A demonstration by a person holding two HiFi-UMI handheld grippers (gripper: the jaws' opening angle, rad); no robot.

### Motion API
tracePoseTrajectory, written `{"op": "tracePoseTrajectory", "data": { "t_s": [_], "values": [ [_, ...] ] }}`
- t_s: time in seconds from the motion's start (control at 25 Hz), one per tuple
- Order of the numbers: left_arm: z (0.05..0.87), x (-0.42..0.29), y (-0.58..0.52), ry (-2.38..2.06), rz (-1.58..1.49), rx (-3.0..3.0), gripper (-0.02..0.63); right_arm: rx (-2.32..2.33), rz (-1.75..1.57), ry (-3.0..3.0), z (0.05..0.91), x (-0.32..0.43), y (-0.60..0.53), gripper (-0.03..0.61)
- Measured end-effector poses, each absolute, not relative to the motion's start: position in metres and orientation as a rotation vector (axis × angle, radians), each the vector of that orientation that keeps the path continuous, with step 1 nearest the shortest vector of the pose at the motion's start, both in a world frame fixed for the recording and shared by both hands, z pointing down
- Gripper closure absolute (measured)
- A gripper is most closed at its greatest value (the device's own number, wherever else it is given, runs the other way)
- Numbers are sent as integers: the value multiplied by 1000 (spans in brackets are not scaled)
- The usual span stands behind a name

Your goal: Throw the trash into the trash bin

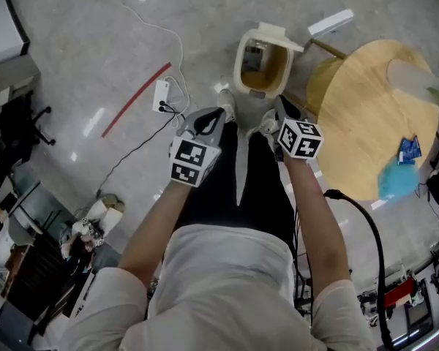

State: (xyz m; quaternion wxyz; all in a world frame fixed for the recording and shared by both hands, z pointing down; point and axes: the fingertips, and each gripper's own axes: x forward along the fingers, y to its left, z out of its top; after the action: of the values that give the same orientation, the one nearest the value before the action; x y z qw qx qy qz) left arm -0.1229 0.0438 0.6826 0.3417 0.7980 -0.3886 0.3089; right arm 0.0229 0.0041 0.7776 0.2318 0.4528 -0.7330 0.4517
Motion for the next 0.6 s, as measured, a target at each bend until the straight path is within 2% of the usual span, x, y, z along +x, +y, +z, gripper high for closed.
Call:
{"op": "tracePoseTrajectory", "data": {
  "t_s": [0.6],
  "values": [
    [613,-110,48,-1001,829,2119,611,1226,1214,-2083,683,41,11,578]
  ]
}}
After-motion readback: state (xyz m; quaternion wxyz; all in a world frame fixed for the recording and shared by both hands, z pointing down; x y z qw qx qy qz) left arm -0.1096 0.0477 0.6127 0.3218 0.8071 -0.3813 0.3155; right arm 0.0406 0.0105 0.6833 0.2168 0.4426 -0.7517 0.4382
